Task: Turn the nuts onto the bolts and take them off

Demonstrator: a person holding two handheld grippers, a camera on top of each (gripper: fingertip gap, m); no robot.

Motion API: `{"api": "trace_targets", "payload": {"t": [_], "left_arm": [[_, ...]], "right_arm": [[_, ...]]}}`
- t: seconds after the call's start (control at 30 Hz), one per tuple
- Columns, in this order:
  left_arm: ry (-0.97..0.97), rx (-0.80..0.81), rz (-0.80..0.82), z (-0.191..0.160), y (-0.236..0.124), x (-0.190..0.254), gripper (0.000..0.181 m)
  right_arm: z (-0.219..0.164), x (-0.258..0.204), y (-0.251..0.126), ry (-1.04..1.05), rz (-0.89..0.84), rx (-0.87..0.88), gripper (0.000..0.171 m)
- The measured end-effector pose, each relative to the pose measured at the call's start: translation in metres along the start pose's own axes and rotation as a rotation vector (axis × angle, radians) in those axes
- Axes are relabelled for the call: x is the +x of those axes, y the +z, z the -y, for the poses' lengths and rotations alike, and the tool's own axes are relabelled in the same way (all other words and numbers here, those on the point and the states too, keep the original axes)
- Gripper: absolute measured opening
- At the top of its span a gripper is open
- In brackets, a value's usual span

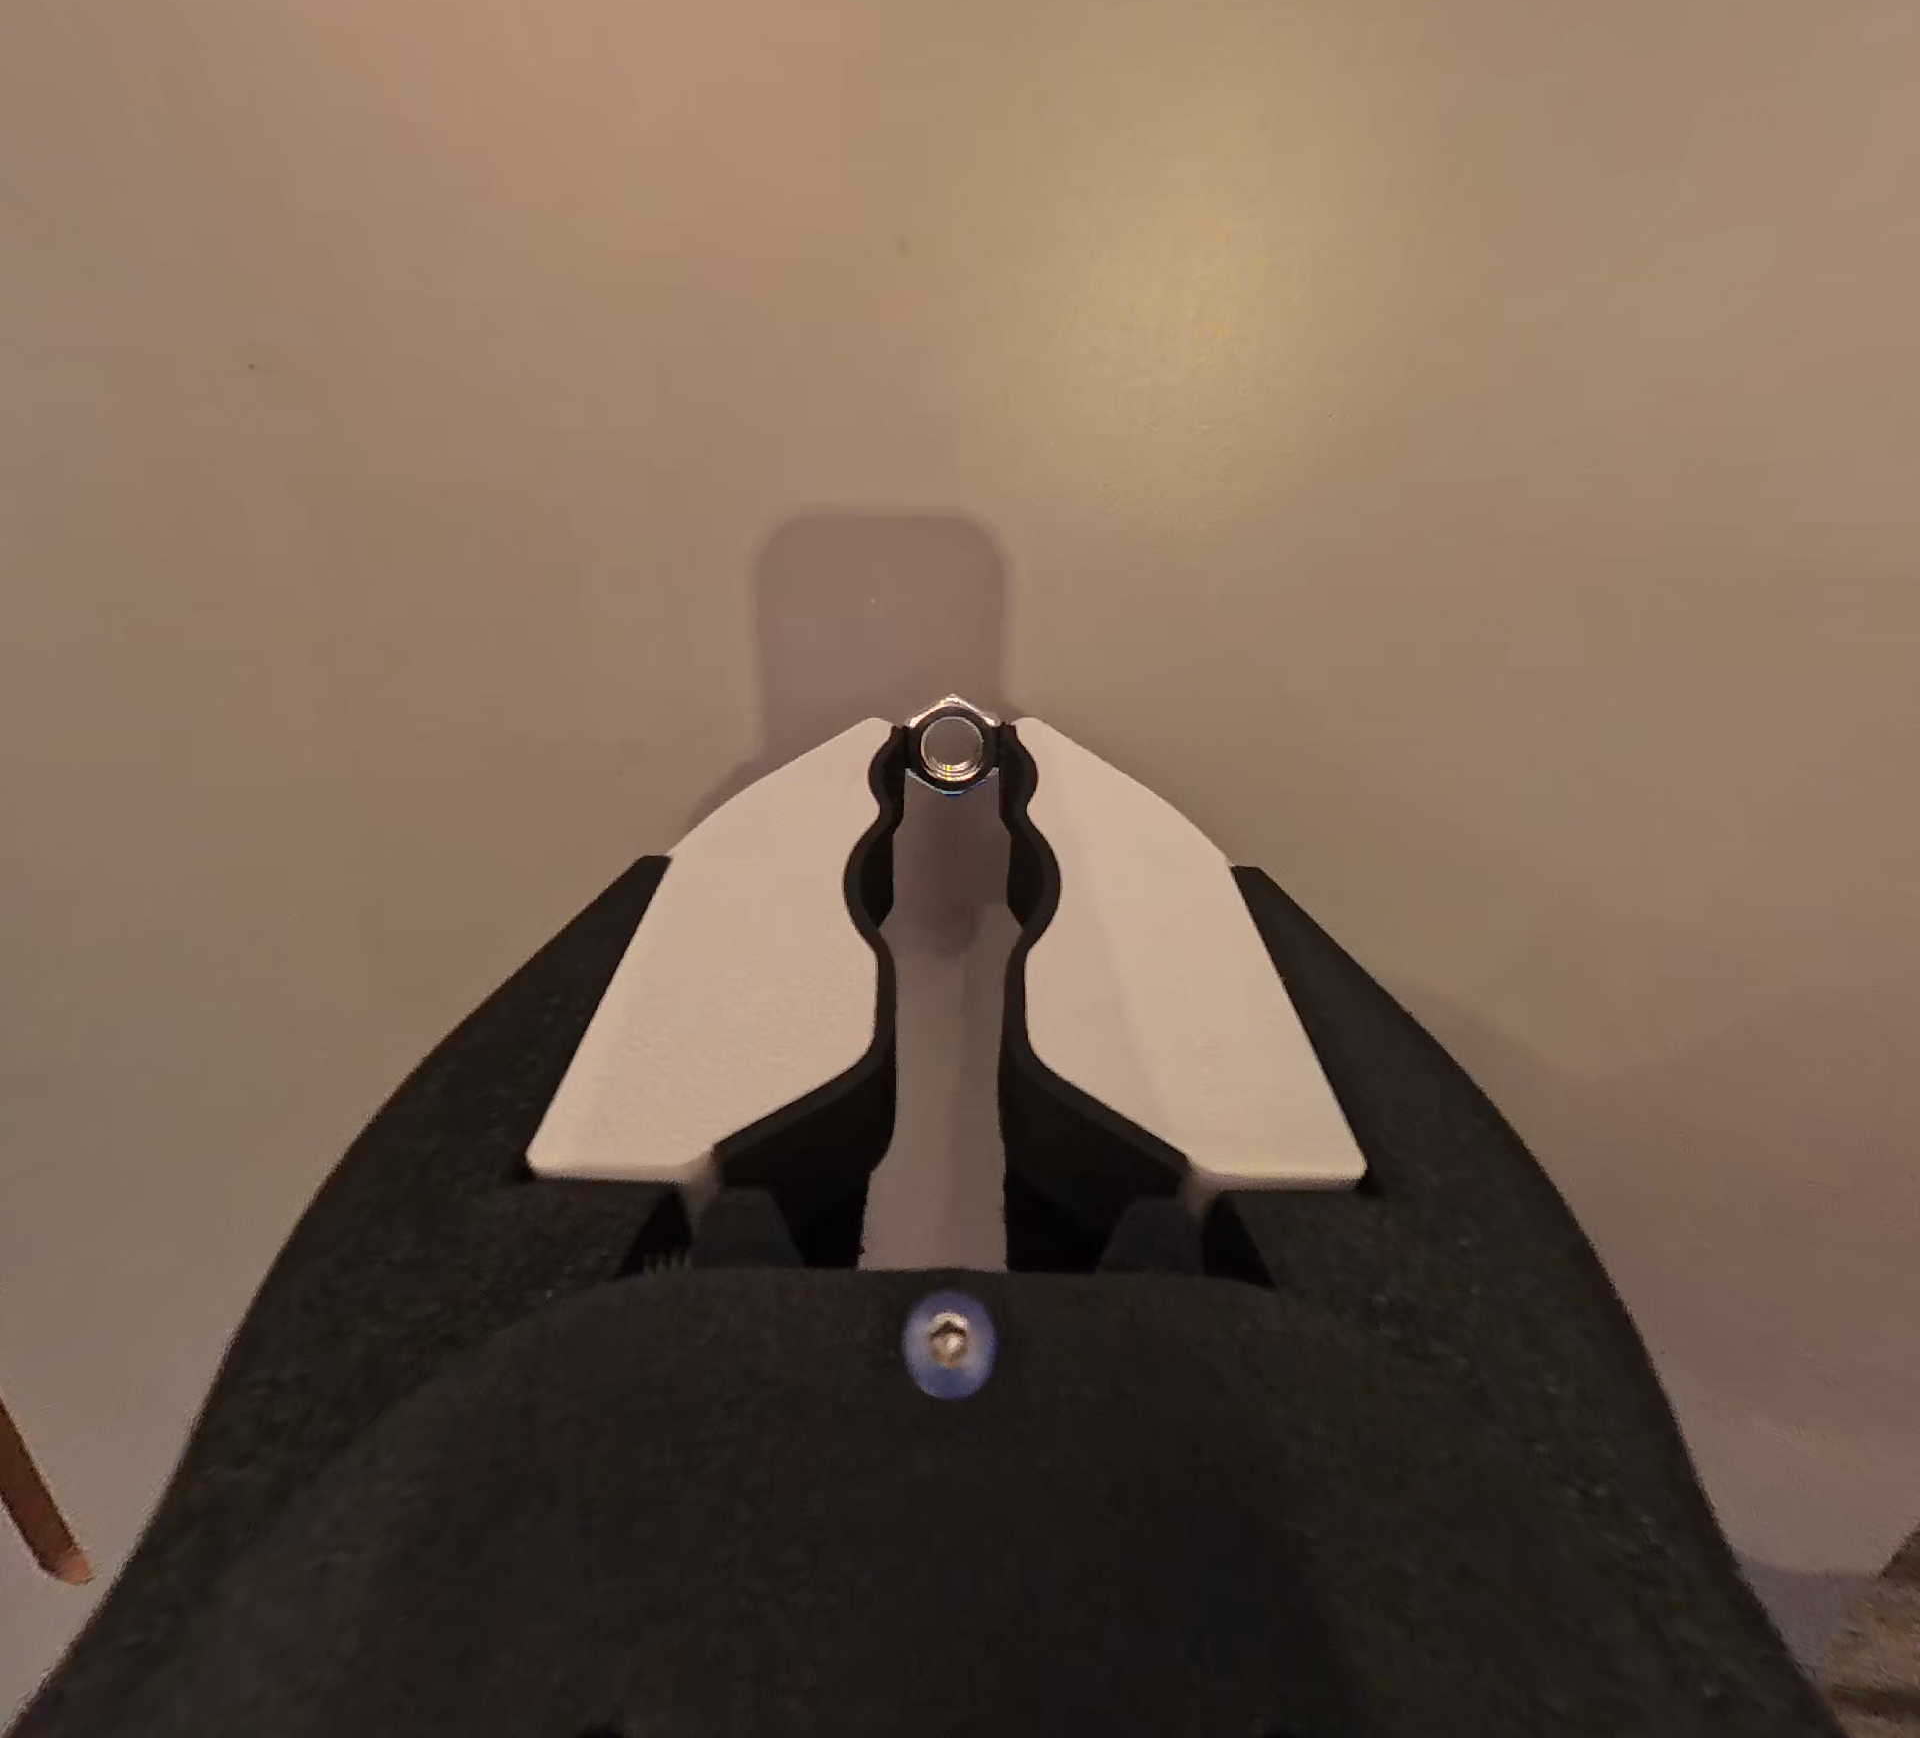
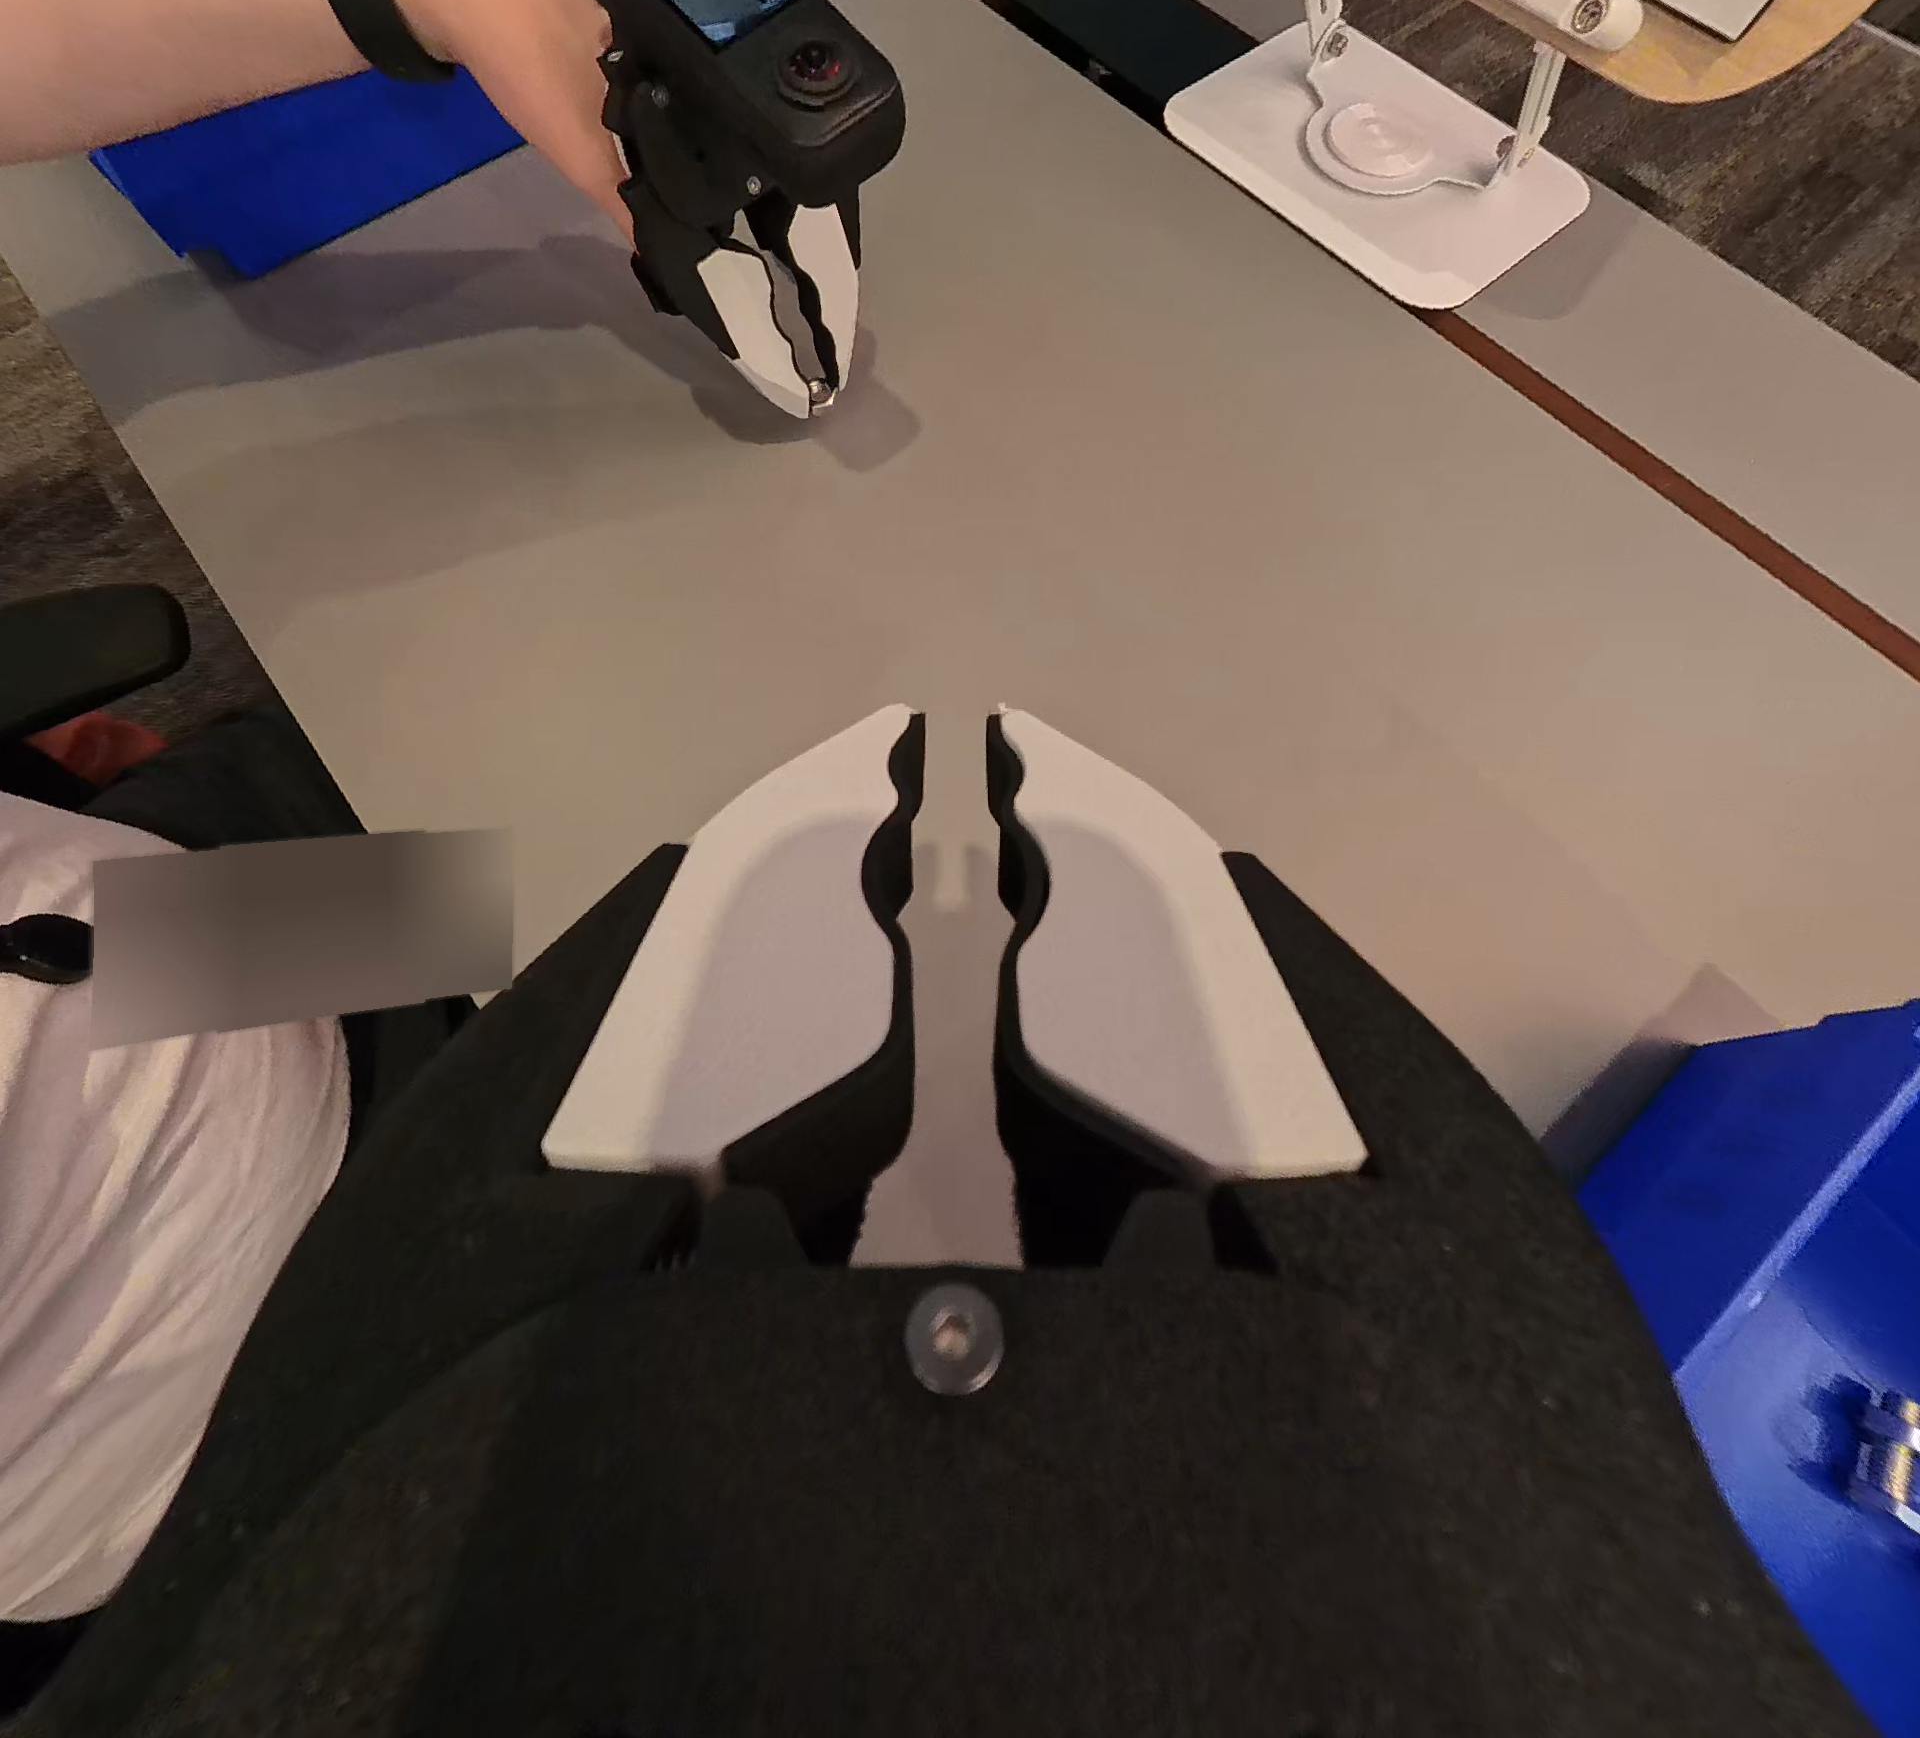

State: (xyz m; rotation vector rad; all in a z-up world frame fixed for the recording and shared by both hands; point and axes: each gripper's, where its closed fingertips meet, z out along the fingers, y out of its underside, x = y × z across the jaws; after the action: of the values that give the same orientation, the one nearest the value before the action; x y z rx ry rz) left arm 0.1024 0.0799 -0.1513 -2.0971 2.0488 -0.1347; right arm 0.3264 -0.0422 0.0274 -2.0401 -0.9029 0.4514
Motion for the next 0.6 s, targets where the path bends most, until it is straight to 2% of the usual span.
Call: {"api": "trace_targets", "payload": {"t": [0.6], "left_arm": [[-0.004,-0.035,-0.024,-0.009,0.013,0.006,0.017]], "right_arm": [[-0.011,0.003,-0.004,0.017,0.000,0.002,0.011]]}}
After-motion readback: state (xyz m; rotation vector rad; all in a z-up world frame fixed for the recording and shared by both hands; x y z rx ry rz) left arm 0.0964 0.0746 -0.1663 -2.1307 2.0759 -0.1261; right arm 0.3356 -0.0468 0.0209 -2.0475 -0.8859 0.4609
